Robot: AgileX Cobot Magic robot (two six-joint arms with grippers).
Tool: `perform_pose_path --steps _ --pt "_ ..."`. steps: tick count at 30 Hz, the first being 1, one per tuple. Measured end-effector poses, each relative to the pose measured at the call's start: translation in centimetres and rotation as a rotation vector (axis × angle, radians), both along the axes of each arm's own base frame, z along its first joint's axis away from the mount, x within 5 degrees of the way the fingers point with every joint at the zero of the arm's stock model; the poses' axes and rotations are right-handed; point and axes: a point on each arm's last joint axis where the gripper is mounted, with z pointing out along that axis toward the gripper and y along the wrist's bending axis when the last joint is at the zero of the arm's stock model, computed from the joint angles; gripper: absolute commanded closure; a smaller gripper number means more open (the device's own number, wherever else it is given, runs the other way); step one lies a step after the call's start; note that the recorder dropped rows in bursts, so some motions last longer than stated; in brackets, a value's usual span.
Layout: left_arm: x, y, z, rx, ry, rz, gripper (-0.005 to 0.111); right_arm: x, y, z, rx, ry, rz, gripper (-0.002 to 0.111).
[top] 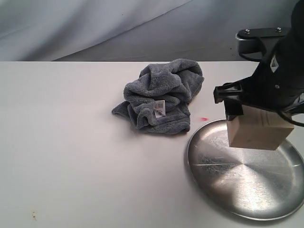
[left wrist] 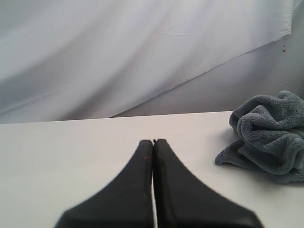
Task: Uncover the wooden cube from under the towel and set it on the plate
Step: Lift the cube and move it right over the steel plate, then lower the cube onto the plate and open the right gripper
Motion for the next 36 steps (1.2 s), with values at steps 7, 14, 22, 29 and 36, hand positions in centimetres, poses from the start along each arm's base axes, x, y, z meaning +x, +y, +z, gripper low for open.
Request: perform_pose_path --steps 7,14,22,29,36 --pt "0.0 0.0 0.0 0.0 0.0 0.0 0.107 3.4 0.5 -4.7 -0.011 0.062 0.004 0.108" --pt "0.0 0.0 0.0 0.0 0.0 0.0 0.107 5.3 1.8 -9.9 -0.037 0.122 0.023 0.108" --pt "0.0 0.0 0.0 0.0 0.0 0.0 0.107 6.0 2.3 -11.2 -0.026 0.098 0.041 0.108" --pt "0.0 0.0 0.0 0.0 0.0 0.0 0.107 6.1 2.3 -11.2 -0.026 0.092 0.043 0.107" --pt "0.0 0.0 0.0 0.0 0.0 0.0 0.107 6.0 2.3 -11.2 -0.012 0.102 0.017 0.06"
